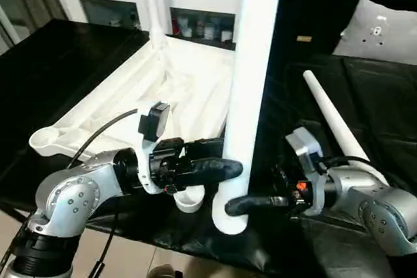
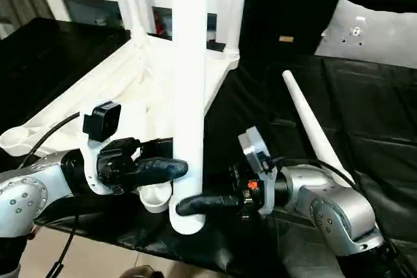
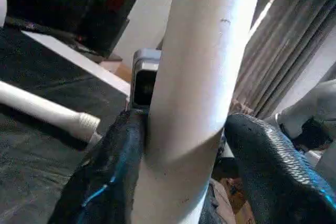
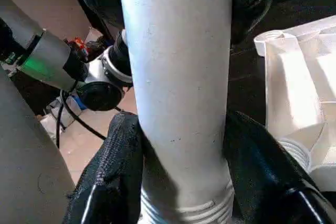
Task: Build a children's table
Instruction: Pick table leg
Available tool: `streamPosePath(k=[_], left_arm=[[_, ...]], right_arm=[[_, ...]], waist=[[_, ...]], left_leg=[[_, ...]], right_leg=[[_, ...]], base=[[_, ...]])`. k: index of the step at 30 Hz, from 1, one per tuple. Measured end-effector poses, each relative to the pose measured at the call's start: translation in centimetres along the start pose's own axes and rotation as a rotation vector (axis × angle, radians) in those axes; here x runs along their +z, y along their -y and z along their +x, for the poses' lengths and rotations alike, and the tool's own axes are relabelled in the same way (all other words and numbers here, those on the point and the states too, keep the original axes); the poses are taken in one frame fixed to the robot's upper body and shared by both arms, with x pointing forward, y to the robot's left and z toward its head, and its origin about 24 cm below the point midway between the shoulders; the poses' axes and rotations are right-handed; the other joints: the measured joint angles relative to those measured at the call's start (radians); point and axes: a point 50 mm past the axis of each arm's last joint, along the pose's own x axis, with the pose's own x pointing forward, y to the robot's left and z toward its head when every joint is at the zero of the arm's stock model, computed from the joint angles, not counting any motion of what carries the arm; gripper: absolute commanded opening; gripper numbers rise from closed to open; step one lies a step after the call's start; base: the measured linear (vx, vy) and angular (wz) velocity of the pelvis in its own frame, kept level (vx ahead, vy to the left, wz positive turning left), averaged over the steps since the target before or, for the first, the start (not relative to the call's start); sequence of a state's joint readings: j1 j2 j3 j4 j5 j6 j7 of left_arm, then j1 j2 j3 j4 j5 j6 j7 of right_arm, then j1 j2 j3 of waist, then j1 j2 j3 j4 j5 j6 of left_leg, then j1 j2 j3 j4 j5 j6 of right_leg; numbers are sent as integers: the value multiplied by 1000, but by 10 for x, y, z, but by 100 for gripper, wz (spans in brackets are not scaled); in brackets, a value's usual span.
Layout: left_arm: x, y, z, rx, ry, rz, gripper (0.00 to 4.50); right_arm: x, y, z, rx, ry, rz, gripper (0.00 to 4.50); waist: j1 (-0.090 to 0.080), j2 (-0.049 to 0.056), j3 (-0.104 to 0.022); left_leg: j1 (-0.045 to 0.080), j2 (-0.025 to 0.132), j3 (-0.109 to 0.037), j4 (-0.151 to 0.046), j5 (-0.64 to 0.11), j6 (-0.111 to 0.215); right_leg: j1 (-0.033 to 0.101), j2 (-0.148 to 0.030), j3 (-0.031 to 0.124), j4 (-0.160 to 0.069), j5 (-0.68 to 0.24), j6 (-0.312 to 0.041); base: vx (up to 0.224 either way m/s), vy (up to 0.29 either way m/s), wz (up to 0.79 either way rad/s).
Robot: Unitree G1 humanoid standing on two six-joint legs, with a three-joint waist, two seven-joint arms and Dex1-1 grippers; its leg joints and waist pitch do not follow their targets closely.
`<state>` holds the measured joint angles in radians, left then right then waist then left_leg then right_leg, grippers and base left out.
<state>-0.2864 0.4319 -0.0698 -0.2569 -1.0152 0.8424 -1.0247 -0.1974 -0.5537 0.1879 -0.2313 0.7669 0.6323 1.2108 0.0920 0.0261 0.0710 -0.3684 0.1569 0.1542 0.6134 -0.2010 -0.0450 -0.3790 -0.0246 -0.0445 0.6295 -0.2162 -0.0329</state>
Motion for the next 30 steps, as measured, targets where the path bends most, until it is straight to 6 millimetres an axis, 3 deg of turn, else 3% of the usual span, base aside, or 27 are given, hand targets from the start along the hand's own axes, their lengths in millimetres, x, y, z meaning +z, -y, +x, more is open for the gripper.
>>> streamPosePath(k=[10, 30], left_arm=[[-2, -1, -1, -1, -23, 7, 201], [-2, -1, -1, -6, -22, 9, 198]], right_arm=[[-2, 0, 0, 19, -20, 6, 189], [-2, 0, 0, 17, -29, -14, 189]], waist=[[-1, 0, 0], [-1, 0, 0]], left_leg=[[0, 0, 0, 0, 0, 0], [0, 0, 0, 0, 0, 0]], right_leg=[[0, 0, 0, 0, 0, 0], [0, 0, 0, 0, 0, 0]], base=[[0, 0, 0], [0, 0, 0]])
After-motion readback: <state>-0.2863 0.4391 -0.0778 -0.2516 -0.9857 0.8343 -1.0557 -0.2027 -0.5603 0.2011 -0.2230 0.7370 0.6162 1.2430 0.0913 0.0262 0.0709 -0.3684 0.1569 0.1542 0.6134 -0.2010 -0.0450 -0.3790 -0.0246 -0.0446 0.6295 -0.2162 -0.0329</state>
